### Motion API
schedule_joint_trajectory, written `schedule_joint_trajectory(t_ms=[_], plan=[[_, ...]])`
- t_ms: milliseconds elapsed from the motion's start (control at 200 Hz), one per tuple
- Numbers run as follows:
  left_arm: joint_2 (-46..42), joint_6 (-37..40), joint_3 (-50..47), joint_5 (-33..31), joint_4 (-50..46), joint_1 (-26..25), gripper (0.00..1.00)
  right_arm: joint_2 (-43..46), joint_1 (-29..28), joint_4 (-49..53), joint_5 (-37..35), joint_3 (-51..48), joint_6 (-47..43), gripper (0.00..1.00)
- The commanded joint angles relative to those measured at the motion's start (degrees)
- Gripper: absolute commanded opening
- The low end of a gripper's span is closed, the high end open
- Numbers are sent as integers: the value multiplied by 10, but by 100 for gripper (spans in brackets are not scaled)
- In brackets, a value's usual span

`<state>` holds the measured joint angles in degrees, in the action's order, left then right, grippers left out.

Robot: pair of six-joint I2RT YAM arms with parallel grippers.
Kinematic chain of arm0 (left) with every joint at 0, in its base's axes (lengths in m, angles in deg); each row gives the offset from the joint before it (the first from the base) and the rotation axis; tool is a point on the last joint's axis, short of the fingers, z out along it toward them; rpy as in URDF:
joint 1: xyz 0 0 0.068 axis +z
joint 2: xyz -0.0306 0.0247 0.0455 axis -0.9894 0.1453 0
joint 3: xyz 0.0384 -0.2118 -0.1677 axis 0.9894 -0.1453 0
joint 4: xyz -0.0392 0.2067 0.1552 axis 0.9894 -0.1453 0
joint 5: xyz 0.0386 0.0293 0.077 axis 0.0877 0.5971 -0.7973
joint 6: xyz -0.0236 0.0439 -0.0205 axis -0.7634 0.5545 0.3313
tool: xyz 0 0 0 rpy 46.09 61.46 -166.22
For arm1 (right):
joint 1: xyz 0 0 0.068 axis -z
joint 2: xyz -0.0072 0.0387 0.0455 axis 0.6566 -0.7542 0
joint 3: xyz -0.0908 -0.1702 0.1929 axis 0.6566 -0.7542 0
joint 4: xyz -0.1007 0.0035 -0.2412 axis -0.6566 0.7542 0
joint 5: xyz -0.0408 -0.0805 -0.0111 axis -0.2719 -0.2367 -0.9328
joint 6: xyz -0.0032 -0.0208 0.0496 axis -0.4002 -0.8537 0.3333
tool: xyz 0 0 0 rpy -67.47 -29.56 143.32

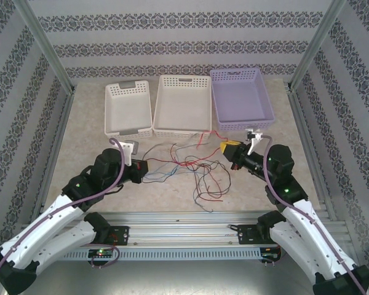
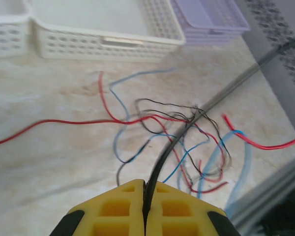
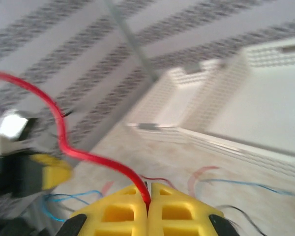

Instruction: Untangle the cables

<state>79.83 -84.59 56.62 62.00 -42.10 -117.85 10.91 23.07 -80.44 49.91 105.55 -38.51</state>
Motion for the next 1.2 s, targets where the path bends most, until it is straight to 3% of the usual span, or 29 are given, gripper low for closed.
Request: schedule_joint_trajectory(t_ms=[0,115,235,520,684,779,854,1039,1129,1199], plan=[[-18,18,37,-100,-107,12,0,6,40,109,-125,37,9,0],[-24,31,68,-147,-152,20,0,8,98,163,-166,51,29,0],[-29,46,90,-154,-177,31,0,26,151,181,-166,56,51,0],[-34,89,96,-137,-166,38,0,45,152,213,-203,167,49,0],[-42,118,93,-188,-164,39,0,20,153,261,-327,254,17,0],[-40,113,77,-190,-165,41,0,10,153,263,-347,276,28,0],[-41,110,80,-193,-171,41,0,3,153,246,-309,278,58,0],[-45,111,76,-191,-171,42,0,-63,153,215,-89,297,112,0],[-47,113,75,-187,-169,42,0,-80,152,215,-56,298,120,0],[-48,114,75,-182,-167,42,0,-81,147,231,-69,302,100,0]])
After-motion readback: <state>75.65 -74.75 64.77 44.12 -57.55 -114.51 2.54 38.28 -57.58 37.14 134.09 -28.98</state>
